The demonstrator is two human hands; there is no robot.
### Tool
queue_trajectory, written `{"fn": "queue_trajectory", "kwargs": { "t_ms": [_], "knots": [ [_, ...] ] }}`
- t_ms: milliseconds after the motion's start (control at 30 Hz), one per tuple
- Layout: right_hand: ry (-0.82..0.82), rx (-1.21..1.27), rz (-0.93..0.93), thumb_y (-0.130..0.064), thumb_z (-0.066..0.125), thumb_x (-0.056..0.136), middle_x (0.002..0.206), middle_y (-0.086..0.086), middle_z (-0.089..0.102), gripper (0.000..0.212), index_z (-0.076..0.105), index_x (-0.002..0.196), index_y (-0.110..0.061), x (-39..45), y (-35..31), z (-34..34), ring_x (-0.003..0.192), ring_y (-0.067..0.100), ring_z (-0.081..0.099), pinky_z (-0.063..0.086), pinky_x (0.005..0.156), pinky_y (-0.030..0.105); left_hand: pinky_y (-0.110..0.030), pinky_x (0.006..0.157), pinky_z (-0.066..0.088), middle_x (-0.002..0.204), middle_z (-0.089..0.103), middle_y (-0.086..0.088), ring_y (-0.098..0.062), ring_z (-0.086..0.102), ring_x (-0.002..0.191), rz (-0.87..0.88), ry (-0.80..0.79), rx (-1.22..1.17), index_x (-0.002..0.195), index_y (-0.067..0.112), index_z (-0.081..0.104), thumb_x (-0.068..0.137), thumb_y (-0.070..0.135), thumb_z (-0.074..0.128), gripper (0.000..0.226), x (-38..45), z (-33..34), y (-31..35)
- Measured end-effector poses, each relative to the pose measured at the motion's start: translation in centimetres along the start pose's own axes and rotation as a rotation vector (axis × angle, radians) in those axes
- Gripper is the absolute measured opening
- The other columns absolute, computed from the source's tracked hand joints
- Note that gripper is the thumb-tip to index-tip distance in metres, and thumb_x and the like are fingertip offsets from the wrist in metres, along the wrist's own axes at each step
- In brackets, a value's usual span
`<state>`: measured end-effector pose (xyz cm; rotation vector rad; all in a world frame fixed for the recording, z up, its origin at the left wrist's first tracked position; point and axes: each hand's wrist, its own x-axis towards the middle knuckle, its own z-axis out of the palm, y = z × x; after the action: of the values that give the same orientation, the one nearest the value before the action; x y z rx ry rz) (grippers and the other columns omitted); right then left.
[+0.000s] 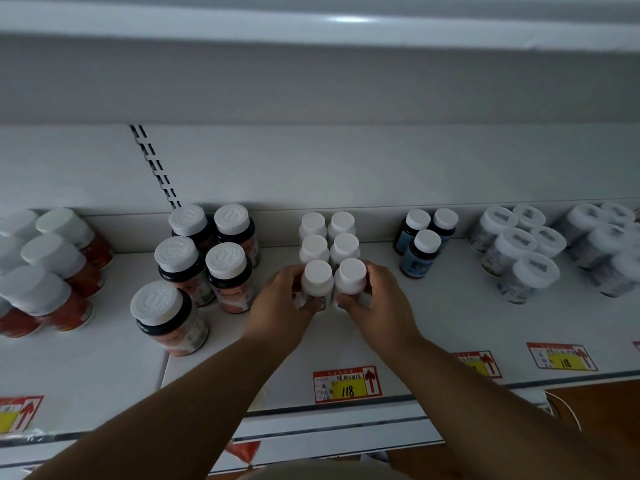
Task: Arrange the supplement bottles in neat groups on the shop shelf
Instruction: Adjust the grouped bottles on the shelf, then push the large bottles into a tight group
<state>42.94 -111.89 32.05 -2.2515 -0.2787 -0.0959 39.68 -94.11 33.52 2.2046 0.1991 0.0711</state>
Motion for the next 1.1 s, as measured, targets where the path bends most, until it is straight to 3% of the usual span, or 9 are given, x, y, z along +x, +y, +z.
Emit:
{"fn": "queue_trajectory", "kwargs": {
  "t_ms": [433, 567, 733, 833, 967, 1100],
  "knots": [
    [-0.113, -0.008, -0.027, -0.027, 0.075, 0.083, 0.124, 0.003, 0.055, 0.057, 0.049, 0.134, -0.021, 0.8, 0.0, -0.7, 0.114, 0.017, 0.053, 0.041, 0.088, 0.027, -0.015, 0.068, 0.039, 0.11, 0.063, 0.01, -0.008, 0.058, 0.096, -0.074, 0.084, -0.001, 0.119, 0.026, 0.056, 0.077, 0.035, 0.082, 0.05, -0.7, 0.7, 0.5],
    [-0.127, -0.033, -0.029, -0.035, 0.077, 0.08, 0.123, 0.005, 0.054, 0.061, 0.046, 0.129, -0.017, 0.2, 0.1, -1.4, 0.111, 0.018, 0.055, 0.043, 0.081, 0.027, -0.026, 0.08, 0.045, 0.113, 0.061, 0.006, -0.012, 0.058, 0.1, -0.159, 0.118, 0.03, 0.127, 0.021, 0.051, 0.074, 0.044, 0.083, 0.067, -1.5, 0.8, 1.2],
    [-0.106, -0.043, -0.143, -0.031, 0.076, 0.084, 0.14, 0.006, 0.044, 0.079, 0.031, 0.148, -0.015, -2.3, -0.1, -2.9, 0.128, 0.018, 0.045, 0.035, 0.097, 0.023, -0.026, 0.087, 0.048, 0.114, 0.059, 0.005, -0.011, 0.056, 0.101, -0.136, 0.247, 0.083, 0.127, 0.019, 0.051, 0.078, 0.036, 0.081, 0.06, -4.6, 0.8, 2.3],
    [0.001, -0.054, -0.22, -0.029, 0.076, 0.085, 0.135, 0.008, 0.048, 0.071, 0.038, 0.143, -0.011, -3.3, -0.4, -3.6, 0.122, 0.018, 0.048, 0.033, 0.096, 0.019, -0.024, 0.087, 0.047, 0.115, 0.055, 0.01, -0.008, 0.055, 0.103, -0.092, 0.302, 0.109, 0.126, 0.022, 0.052, 0.081, 0.033, 0.079, 0.054, -7.0, 0.7, 2.9],
    [0.124, -0.057, -0.358, -0.028, 0.074, 0.085, 0.125, 0.008, 0.052, 0.057, 0.048, 0.133, -0.009, -4.1, -2.0, -4.2, 0.115, 0.015, 0.048, 0.028, 0.094, 0.005, -0.019, 0.087, 0.044, 0.119, 0.057, 0.01, -0.005, 0.054, 0.104, -0.044, 0.322, 0.129, 0.127, 0.025, 0.052, 0.082, 0.033, 0.078, 0.052, -9.5, 0.0, 3.2],
    [0.135, -0.031, -0.349, -0.028, 0.075, 0.085, 0.126, 0.007, 0.052, 0.059, 0.047, 0.134, -0.011, -4.6, -4.1, -3.0, 0.115, 0.018, 0.05, 0.041, 0.091, 0.022, -0.018, 0.087, 0.043, 0.119, 0.056, 0.011, -0.005, 0.055, 0.105, 0.029, 0.305, 0.133, 0.127, 0.026, 0.052, 0.083, 0.032, 0.077, 0.051, -9.6, -1.6, 2.9]
  ]
}}
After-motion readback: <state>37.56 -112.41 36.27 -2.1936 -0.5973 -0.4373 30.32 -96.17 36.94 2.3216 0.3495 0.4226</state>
